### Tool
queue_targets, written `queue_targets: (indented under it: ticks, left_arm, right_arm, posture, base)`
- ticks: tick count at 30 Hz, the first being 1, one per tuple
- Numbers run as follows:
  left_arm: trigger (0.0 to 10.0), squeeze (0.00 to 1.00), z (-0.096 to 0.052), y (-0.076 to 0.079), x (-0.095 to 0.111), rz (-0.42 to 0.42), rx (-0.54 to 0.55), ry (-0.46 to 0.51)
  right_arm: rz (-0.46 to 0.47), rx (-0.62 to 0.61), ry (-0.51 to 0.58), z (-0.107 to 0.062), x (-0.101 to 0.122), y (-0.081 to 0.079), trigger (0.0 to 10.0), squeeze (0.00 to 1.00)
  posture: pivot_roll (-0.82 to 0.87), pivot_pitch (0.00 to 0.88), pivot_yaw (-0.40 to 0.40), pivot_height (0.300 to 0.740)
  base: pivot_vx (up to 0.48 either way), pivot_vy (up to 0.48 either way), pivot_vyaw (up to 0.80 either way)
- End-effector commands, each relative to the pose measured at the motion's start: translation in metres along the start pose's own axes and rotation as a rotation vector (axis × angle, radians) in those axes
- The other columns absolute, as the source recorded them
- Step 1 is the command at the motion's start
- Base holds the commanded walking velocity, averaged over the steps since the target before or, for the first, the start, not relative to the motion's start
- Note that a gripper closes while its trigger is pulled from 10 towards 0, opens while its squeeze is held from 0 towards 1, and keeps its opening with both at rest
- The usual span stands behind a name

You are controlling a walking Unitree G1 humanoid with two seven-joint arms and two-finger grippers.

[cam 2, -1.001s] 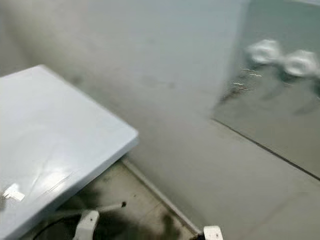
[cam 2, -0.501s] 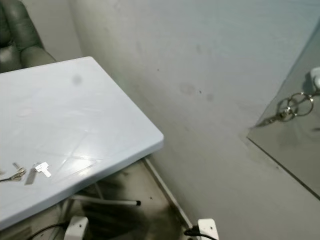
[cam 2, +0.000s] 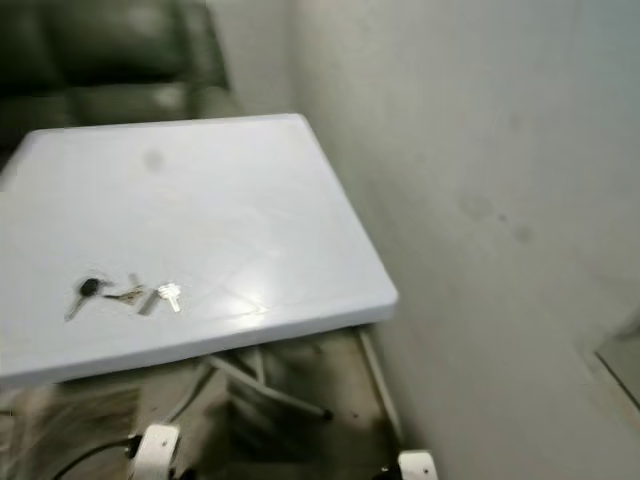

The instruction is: Hang keys on a hook

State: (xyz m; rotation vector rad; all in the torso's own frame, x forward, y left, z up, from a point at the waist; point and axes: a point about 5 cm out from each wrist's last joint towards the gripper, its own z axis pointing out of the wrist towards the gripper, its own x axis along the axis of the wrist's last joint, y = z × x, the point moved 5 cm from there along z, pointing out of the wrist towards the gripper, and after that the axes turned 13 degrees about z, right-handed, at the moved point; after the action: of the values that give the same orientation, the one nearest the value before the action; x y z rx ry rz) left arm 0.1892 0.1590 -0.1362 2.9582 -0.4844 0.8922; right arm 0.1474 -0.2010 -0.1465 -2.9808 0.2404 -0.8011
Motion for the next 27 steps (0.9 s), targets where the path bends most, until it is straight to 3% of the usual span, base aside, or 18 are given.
queue_targets:
  ticks: [1, 14, 16, 27]
  left_arm:
    - [10.0, 0.0, -0.0021, -0.0109, -0.0069, -0.006, 0.028, -0.024]
    - [10.0, 0.0, -0.0025, -0.0125, -0.0088, -0.006, 0.033, -0.034]
    - [10.0, 0.0, -0.0029, -0.0134, -0.0104, -0.008, 0.035, -0.039]
    - [10.0, 0.0, -0.0029, -0.0142, -0.0103, -0.01, 0.035, -0.04]
  right_arm:
    - [-0.004, 0.018, 0.025, 0.003, 0.0115, -0.0072, 10.0, 0.0]
    - [0.013, 0.028, 0.026, 0.0028, 0.0097, -0.0094, 10.0, 0.0]
    - [0.052, 0.024, 0.033, 0.0025, 0.0092, -0.0089, 10.0, 0.0]
    - [0.064, 0.036, 0.039, 0.0024, 0.0101, -0.01, 10.0, 0.0]
  posture:
    - [-0.1, 0.0, -0.026, 0.74]
    - [-0.1, 0.0, -0.024, 0.74]
    - [-0.1, 0.0, -0.023, 0.74]
    - [-0.1, 0.0, -0.021, 0.74]
  base:
    - [0.0, 0.0, 0.8]
    - [0.0, 0.0, 0.8]
    - [0.0, 0.0, 0.0]
    - [0.0, 0.0, 0.0]
